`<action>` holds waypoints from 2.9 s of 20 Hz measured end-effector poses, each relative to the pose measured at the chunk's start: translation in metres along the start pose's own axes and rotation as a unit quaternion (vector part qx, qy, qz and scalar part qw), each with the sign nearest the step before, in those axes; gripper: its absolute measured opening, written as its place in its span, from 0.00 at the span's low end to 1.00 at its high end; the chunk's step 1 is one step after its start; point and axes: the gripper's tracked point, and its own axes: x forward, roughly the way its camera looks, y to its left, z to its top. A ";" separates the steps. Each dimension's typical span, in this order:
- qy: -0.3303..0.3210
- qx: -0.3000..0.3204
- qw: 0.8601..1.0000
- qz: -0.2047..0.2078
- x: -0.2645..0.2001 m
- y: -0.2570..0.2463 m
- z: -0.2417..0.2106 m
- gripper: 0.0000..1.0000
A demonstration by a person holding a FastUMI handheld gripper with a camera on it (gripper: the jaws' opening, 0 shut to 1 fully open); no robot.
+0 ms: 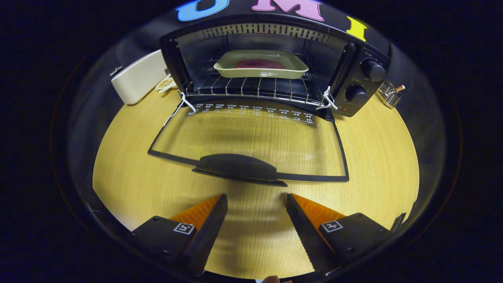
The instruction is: Open the toaster oven, put the food inside, and close the toaster oven door.
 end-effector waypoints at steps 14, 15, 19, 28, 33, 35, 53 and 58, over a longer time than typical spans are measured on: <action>-0.085 -0.049 0.995 -0.024 -0.022 -0.005 0.032 0.99; -0.096 -0.054 0.994 -0.022 -0.029 -0.005 0.035 0.99; -0.122 -0.032 0.992 -0.002 -0.047 -0.004 0.046 0.99; -0.187 0.009 0.982 0.009 -0.090 -0.013 0.096 0.99; -0.226 0.019 0.974 0.009 -0.117 -0.018 0.118 0.99; -0.235 0.016 0.972 0.008 -0.121 -0.018 0.125 0.99; -0.449 0.014 0.893 -0.025 -0.319 -0.064 0.217 0.98; -0.500 0.019 0.865 -0.038 -0.375 -0.075 0.231 0.98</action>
